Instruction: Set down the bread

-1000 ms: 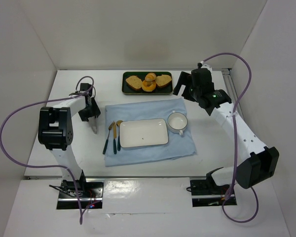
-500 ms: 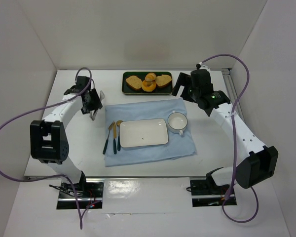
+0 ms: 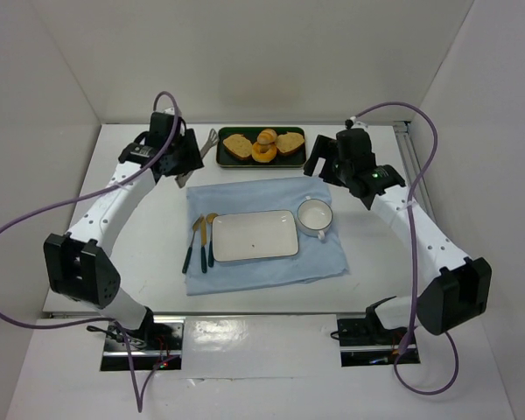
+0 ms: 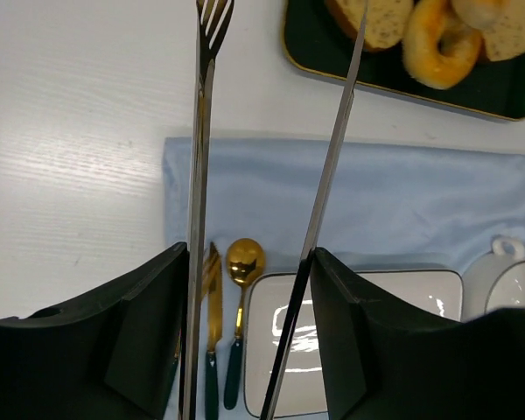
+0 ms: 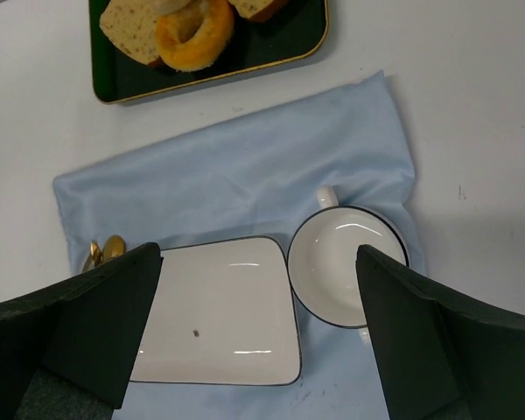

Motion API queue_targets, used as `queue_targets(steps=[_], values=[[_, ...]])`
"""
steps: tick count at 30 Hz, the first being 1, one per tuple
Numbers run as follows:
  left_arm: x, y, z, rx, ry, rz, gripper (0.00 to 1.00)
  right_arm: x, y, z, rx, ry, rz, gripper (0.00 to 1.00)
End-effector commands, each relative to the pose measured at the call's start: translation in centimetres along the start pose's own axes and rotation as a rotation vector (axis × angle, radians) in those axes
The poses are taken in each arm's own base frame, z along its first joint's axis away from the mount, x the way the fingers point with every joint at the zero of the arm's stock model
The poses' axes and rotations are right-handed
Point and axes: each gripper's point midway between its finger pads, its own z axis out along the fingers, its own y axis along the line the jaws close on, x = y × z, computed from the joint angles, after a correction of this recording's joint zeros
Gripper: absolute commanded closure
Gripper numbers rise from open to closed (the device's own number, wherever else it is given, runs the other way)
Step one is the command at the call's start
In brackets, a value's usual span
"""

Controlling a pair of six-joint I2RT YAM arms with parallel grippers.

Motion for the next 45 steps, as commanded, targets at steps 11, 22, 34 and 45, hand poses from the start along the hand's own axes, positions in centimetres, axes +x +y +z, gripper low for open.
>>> queue_targets(steps=[11, 22, 34, 45], values=[[-2.1, -11.6, 1.3, 0.254, -0.096, 0.159, 0.32, -2.2, -1.5, -1.8, 0.005, -0.087, -0.014, 0.01], [-0.2, -14.9, 6.9, 0.260, -0.037, 0.227, 0.32, -3.6, -2.7, -1.8, 0.005, -0.103, 0.002, 0.01], [0.9, -16.0, 10.5, 0.254, -0.013, 0.247, 0.32, -3.5, -3.8, -1.5, 0.005, -0.090, 0.021, 0.01], [0.0, -17.1, 11.8, 0.264, -0.034, 0.261, 0.32, -3.0, -4.7, -0.5, 0.009, -0.069, 0.035, 0.01]])
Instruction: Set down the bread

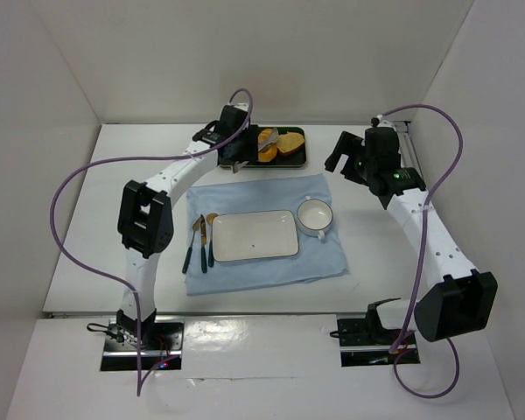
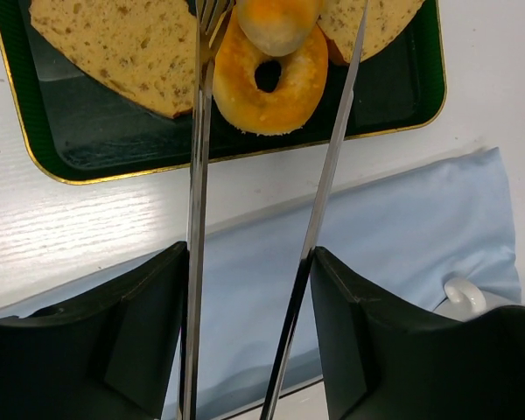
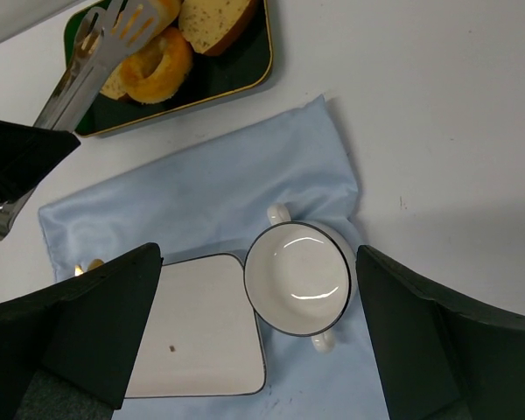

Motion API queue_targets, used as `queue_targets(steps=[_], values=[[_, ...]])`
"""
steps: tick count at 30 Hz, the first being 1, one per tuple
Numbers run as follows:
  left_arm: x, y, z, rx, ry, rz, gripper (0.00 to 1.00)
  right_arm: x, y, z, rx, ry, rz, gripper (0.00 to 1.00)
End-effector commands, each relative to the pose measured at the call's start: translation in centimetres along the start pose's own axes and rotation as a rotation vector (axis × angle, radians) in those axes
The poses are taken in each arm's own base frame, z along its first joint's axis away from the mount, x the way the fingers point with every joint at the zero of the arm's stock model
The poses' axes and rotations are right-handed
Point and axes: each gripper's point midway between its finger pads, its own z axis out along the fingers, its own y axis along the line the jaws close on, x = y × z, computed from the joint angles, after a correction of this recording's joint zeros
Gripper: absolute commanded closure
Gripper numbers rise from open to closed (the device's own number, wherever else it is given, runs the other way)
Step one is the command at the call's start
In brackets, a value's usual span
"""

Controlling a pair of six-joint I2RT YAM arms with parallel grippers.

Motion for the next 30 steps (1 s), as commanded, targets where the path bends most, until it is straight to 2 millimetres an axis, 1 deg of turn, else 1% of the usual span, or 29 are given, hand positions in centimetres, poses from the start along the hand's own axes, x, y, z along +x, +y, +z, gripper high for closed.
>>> queue_targets(steps=[1, 2, 3, 4, 5, 6, 8, 9, 10, 11, 12, 13, 17, 19, 20, 21, 22, 24, 25, 26, 27, 29, 30], values=[[-2.7, -1.2, -0.1, 0.037, -0.076, 0.032, 0.32, -0.9, 0.5, 0.1, -0.033, -0.038, -0.008, 0.01], [-2.7, -1.2, -0.1, 0.037, -0.077, 0.032, 0.32, -0.9, 0.5, 0.1, -0.033, -0.038, -0.008, 0.01], [-2.1, -1.0, 0.3, 0.030, -0.058, 0.033, 0.32, -1.1, 0.6, 0.2, -0.038, -0.046, -0.008, 0.01], [-2.0, -1.0, 0.5, 0.027, -0.051, 0.034, 0.32, -0.9, 0.5, 0.5, -0.033, -0.038, 0.001, 0.01], [-2.3, -1.1, 0.4, 0.030, -0.059, 0.042, 0.34, -1.0, 0.2, 0.5, -0.027, -0.041, 0.006, 0.01], [-1.8, -0.9, 0.8, 0.024, -0.042, 0.043, 0.34, -1.0, 0.4, 0.5, -0.034, -0.037, 0.006, 0.01], [-1.8, -0.8, 0.8, 0.015, -0.045, 0.043, 0.36, -1.0, 0.4, 0.5, -0.035, -0.037, 0.006, 0.01], [-1.8, -0.8, 0.8, 0.015, -0.045, 0.043, 0.40, -0.6, 0.2, 0.6, -0.030, -0.029, 0.005, 0.01], [-1.2, -0.5, 0.9, 0.008, -0.027, 0.054, 0.42, -0.6, 0.2, 0.6, -0.030, -0.029, 0.005, 0.01], [-1.3, -0.3, 0.9, -0.002, -0.030, 0.054, 0.42, -0.6, 0.2, 0.6, -0.030, -0.029, 0.005, 0.01], [-0.7, -0.1, 1.0, -0.008, -0.012, 0.055, 0.45, -0.6, 0.2, 0.6, -0.030, -0.029, 0.005, 0.01], [-0.7, -0.1, 1.0, -0.008, -0.012, 0.055, 0.46, -0.8, -0.1, 0.6, -0.023, -0.032, 0.010, 0.01], [0.2, 0.3, 1.0, -0.019, 0.017, 0.067, 0.49, -0.9, 0.2, 0.6, -0.037, -0.037, 0.020, 0.01], [-0.1, 0.2, 0.7, -0.016, 0.009, 0.066, 0.54, -0.5, 0.1, 0.7, -0.040, -0.025, 0.028, 0.01], [-0.1, 0.2, 0.4, -0.016, 0.009, 0.066, 0.54, -0.5, 0.1, 0.7, -0.040, -0.025, 0.028, 0.01], [-0.1, 0.1, 0.4, -0.007, 0.012, 0.066, 0.56, -0.7, 0.3, 0.8, -0.045, -0.033, 0.029, 0.01], [-0.5, -0.1, 0.0, -0.003, 0.002, 0.065, 0.57, -0.3, 0.3, 0.9, -0.048, -0.020, 0.039, 0.01], [-0.5, -0.2, -0.7, 0.007, 0.000, 0.065, 0.59, 0.1, 0.1, 1.0, -0.044, -0.012, 0.039, 0.01], [-0.8, -0.3, -1.1, 0.010, -0.008, 0.064, 0.59, -0.1, 0.3, 1.0, -0.057, -0.017, 0.039, 0.01], [-1.2, -0.4, -1.8, 0.014, -0.020, 0.063, 0.60, -0.3, 0.5, 0.7, -0.062, -0.024, 0.048, 0.01], [-1.2, -0.4, -2.2, 0.014, -0.021, 0.063, 0.60, 0.1, 0.2, 0.8, -0.057, -0.015, 0.048, 0.01], [-1.9, -0.6, -3.0, 0.023, -0.044, 0.052, 0.61, 0.0, 0.6, 0.8, -0.070, -0.019, 0.057, 0.01], [-2.3, -0.7, -3.9, 0.028, -0.058, 0.051, 0.61, 0.0, 0.6, 0.8, -0.070, -0.019, 0.057, 0.01]])
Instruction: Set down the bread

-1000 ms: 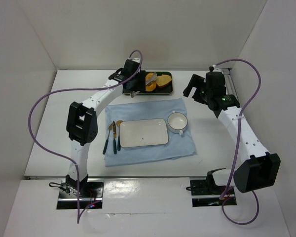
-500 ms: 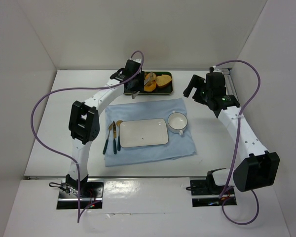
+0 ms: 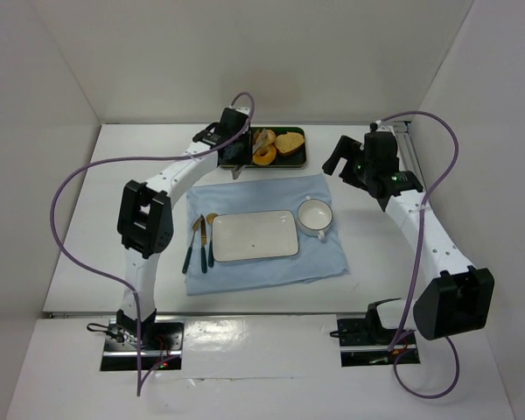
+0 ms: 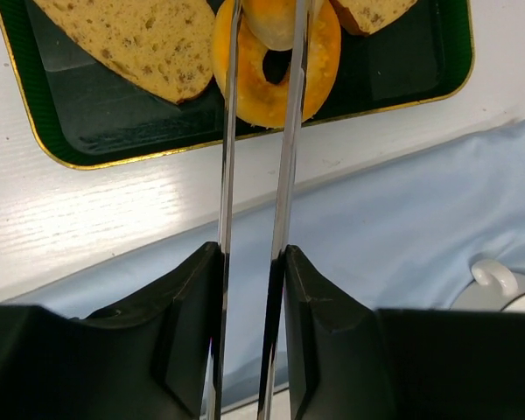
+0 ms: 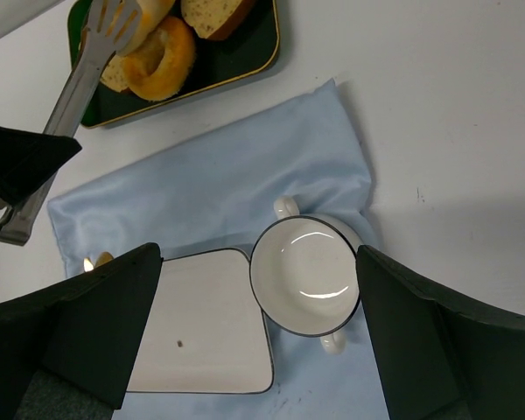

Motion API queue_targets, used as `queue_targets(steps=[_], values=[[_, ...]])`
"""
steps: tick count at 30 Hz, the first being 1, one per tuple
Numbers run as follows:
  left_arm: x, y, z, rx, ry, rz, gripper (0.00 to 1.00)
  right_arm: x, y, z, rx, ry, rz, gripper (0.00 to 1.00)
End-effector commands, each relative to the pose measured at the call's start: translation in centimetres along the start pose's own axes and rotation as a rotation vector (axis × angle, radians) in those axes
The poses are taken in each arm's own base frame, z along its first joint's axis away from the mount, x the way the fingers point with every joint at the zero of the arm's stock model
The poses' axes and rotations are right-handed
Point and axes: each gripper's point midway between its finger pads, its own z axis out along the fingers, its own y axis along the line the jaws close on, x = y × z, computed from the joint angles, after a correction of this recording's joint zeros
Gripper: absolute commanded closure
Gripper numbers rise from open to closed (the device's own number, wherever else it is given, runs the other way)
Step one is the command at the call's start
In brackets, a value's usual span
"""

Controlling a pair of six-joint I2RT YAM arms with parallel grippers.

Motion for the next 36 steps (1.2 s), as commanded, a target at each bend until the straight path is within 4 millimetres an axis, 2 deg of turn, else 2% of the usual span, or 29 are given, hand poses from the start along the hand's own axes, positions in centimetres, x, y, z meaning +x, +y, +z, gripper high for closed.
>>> queue_targets(steps=[1, 7, 8, 11, 12, 14, 15, 16, 18, 19, 21, 22, 24, 26, 27, 28, 29, 31, 32, 35, 36], values=[[-4.0, -1.4, -5.0, 0.056, -0.117, -0.001, 0.61, -1.4, 0.8, -0.3, -0.041, -0.053, 0.015, 0.01], [-5.6, -1.8, -8.1, 0.076, -0.173, -0.014, 0.61, -1.4, 0.8, 0.2, -0.036, -0.045, 0.015, 0.01], [-6.4, -2.0, -9.1, 0.085, -0.202, -0.016, 0.61, -1.8, 1.0, 0.1, -0.041, -0.054, 0.006, 0.01], [-6.4, -2.3, -10.2, 0.109, -0.207, -0.014, 0.61, -2.0, 1.2, 0.2, -0.042, -0.055, 0.006, 0.01], [-7.2, -2.5, -11.6, 0.120, -0.234, -0.027, 0.61, -2.1, 1.0, 0.2, -0.033, -0.061, -0.003, 0.01], [-6.4, -2.2, -12.2, 0.117, -0.226, -0.026, 0.61, -3.1, 1.5, 0.2, -0.045, -0.082, -0.014, 0.01], [-6.2, -2.8, -12.8, 0.136, -0.226, -0.019, 0.61, -3.0, 1.5, 0.8, -0.038, -0.072, -0.014, 0.01], [-6.5, -3.1, -14.6, 0.161, -0.246, -0.030, 0.61, -3.4, 1.4, 1.0, -0.032, -0.079, -0.026, 0.01], [-4.4, -4.1, -15.4, 0.190, -0.215, -0.020, 0.61, -4.2, 1.9, 1.5, -0.035, -0.086, -0.026, 0.01], [-4.3, -4.5, -17.5, 0.208, -0.229, -0.022, 0.61, -4.5, 2.0, 1.7, -0.036, -0.088, -0.037, 0.01], [-1.7, -4.4, -18.4, 0.192, -0.194, -0.006, 0.61, -5.4, 2.6, 1.8, -0.044, -0.102, -0.037, 0.01], [-0.4, -4.9, -20.0, 0.215, -0.194, 0.000, 0.61, -5.5, 2.6, 2.3, -0.041, -0.097, -0.037, 0.01], [1.1, -5.3, -21.4, 0.228, -0.187, 0.004, 0.61, -6.0, 3.1, 2.6, -0.055, -0.103, -0.038, 0.01], [4.0, -5.4, -22.4, 0.218, -0.137, 0.009, 0.61, -6.3, 3.3, 2.8, -0.057, -0.106, -0.038, 0.01], [4.4, -5.3, -23.9, 0.228, -0.152, 0.015, 0.61, -6.5, 3.4, 3.1, -0.057, -0.106, -0.038, 0.01], [5.7, -5.6, -24.6, 0.232, -0.128, 0.021, 0.61, -6.8, 3.5, 3.3, -0.058, -0.108, -0.038, 0.01], [7.0, -5.5, -24.6, 0.230, -0.101, 0.021, 0.61, -6.7, 3.8, 3.3, -0.070, -0.102, -0.039, 0.01], [8.1, -5.2, -26.0, 0.229, -0.099, 0.023, 0.62, -7.5, 4.3, 3.2, -0.081, -0.121, -0.039, 0.01], [9.6, -4.9, -26.0, 0.214, -0.072, 0.029, 0.62, -7.3, 4.1, 3.6, -0.077, -0.114, -0.039, 0.01], [10.9, -4.8, -27.1, 0.226, -0.068, 0.017, 0.62, -7.6, 4.5, 3.4, -0.089, -0.117, -0.040, 0.02], [12.1, -4.7, -27.0, 0.223, -0.041, 0.033, 0.62, -7.6, 4.5, 3.4, -0.089, -0.117, -0.040, 0.02]])
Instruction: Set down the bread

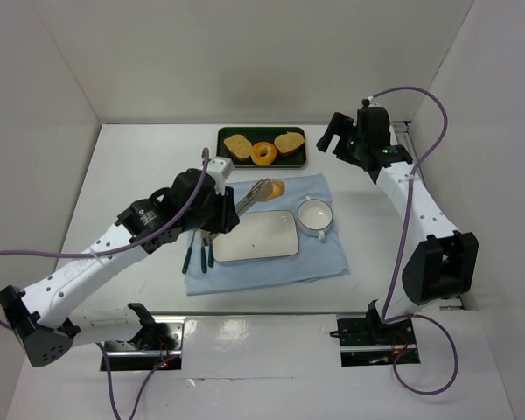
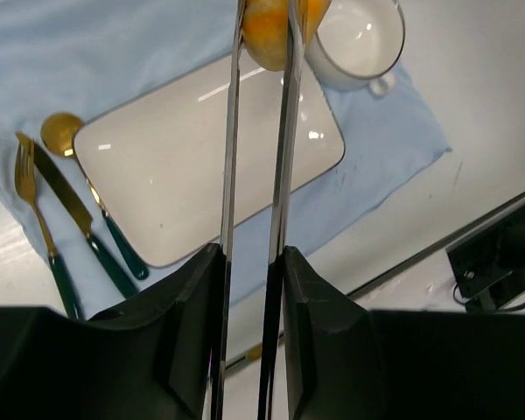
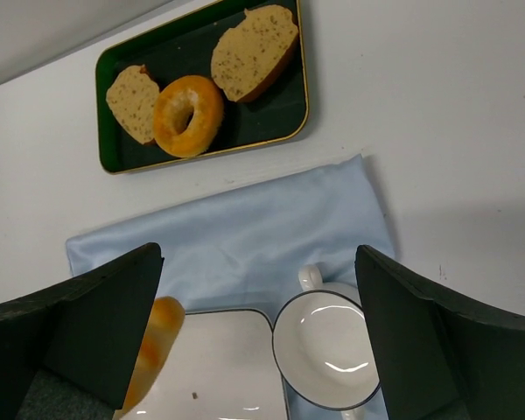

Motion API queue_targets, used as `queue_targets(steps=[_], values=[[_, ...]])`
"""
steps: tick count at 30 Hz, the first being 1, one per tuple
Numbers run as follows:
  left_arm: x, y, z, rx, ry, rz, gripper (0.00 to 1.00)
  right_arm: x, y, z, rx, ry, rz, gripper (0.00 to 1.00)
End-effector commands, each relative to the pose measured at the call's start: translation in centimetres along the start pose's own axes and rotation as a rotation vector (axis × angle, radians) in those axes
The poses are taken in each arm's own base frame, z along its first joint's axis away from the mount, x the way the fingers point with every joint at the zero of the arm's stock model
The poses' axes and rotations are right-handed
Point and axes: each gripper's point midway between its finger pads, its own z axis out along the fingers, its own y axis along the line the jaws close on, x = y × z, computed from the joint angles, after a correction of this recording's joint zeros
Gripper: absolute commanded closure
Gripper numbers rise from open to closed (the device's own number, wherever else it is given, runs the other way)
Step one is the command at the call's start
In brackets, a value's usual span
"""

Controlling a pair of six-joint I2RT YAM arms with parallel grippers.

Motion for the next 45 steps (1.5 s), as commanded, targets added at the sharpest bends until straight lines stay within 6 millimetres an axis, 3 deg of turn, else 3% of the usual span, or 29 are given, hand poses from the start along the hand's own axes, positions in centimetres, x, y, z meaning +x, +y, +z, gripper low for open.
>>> queue_targets(steps=[1, 8, 18, 26, 37, 45], values=[[1.5, -0.1, -1.0, -0.011, 0.005, -0.028, 0.62, -3.3, 1.8, -0.7, -0.061, -0.092, -0.012, 0.02], [4.4, -0.4, -0.1, -0.019, 0.069, -0.012, 0.64, -3.5, 1.9, -0.8, -0.061, -0.092, -0.012, 0.02], [9.4, 1.6, 3.0, -0.110, 0.166, 0.017, 0.64, -3.4, 1.8, -1.7, -0.060, -0.092, -0.022, 0.02], [10.8, 1.6, 3.6, -0.095, 0.225, 0.050, 0.61, -3.8, 1.9, -2.2, -0.057, -0.105, -0.021, 0.02], [11.7, 0.6, 1.1, -0.010, 0.314, 0.094, 0.58, -4.0, 2.2, -1.5, -0.066, -0.100, 0.007, 0.02], [14.4, 1.2, -0.6, -0.006, 0.441, 0.094, 0.58, -4.5, 2.8, -1.2, -0.082, -0.106, 0.024, 0.02]])
